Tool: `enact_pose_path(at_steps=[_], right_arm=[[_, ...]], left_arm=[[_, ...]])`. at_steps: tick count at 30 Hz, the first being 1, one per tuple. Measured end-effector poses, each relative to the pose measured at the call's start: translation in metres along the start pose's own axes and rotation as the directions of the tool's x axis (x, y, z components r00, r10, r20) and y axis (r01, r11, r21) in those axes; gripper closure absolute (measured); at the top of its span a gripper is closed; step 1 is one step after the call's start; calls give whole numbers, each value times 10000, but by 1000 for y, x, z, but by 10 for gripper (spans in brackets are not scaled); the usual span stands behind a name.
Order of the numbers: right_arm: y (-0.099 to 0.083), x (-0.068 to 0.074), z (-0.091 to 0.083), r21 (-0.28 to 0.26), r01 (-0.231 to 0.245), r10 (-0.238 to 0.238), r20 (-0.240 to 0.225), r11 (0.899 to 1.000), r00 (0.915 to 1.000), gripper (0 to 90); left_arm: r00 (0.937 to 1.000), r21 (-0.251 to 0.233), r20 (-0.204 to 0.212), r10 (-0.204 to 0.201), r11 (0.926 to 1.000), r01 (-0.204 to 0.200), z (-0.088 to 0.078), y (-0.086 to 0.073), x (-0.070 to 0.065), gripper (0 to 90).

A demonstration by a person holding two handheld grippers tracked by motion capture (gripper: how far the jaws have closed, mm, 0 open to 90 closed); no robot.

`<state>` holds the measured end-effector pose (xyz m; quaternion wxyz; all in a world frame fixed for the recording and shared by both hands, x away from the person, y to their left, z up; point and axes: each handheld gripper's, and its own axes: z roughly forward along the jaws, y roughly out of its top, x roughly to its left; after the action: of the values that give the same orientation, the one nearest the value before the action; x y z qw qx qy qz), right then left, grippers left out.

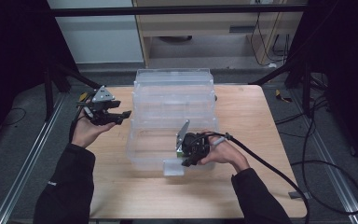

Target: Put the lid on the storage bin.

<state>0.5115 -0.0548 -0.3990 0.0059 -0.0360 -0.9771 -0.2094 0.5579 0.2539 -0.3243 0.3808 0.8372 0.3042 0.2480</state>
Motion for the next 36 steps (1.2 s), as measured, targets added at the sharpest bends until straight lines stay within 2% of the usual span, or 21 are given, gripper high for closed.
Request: enact_pose_path(at_steps=[3, 6, 8, 14, 18, 24, 29, 32, 34, 36], right_arm=[[0, 0, 0, 11, 15, -15, -9, 10000, 10000, 725], [-1, 0, 0, -19, 29, -29, -7, 10000, 10000, 725], [0, 0, 0, 16, 12, -12, 18, 10000, 10000, 725], [0, 0, 0, -10, 52, -52, -23, 10000, 10000, 726], [-1, 0, 0, -23, 44, -44, -47, 10000, 10000, 726], [0, -1, 0, -19, 53, -53, -65, 10000, 10000, 726], [0, -1, 0, -17, 71, -71, -104, 10000, 9999, 726], [0, -1, 0, -22, 91, -92, -111, 10000, 9999, 727], [0, -1, 0, -9, 65, -65, -107, 10000, 9999, 727], [0, -2, 0, 8, 78, -78, -144, 10000, 9999, 727]], left_arm=[[9988, 86, 237, 429, 9990, -431, 2, 8, 0, 389], [9964, 141, 527, 665, 9976, -674, 5, 15, 1, 391], [9941, 326, 518, 956, 9947, -973, 6, 20, 2, 392], [9887, 378, 769, 1285, 9906, -1317, 10, 33, 8, 393], [9803, 581, 971, 1722, 9823, -1783, 15, 43, 12, 392], [9702, 626, 1293, 2049, 9748, -2142, 22, 55, 13, 396], [9602, 763, 1503, 2355, 9656, -2487, 29, 63, 17, 394], [9566, 915, 1525, 2482, 9602, -2638, 31, 68, 19, 394], [9461, 925, 1731, 2738, 9518, -2924, 34, 71, 19, 394], [9434, 1018, 1736, 2825, 9477, -3026, 35, 75, 19, 395]])
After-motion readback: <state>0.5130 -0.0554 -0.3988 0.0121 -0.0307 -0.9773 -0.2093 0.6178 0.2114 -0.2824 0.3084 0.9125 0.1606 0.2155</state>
